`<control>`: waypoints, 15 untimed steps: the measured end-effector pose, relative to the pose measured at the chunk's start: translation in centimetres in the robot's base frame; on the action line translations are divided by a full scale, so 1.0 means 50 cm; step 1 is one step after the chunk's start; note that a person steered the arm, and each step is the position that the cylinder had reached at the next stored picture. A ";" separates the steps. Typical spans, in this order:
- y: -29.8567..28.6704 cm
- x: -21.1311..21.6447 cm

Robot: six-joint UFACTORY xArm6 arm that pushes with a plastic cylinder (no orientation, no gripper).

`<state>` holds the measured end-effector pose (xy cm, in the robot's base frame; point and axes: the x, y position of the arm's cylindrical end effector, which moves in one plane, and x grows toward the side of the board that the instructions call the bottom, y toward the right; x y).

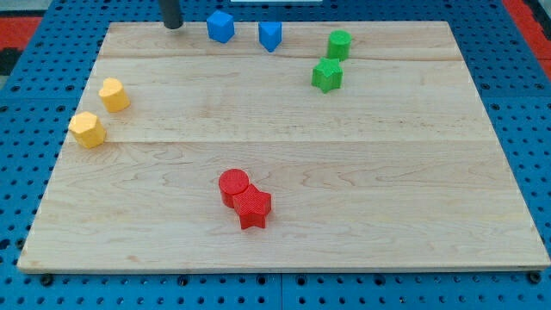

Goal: Move the green star towards center right

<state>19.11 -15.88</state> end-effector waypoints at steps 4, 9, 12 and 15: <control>0.244 0.148; 0.255 0.256; 0.274 0.256; 0.329 0.256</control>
<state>31.91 0.58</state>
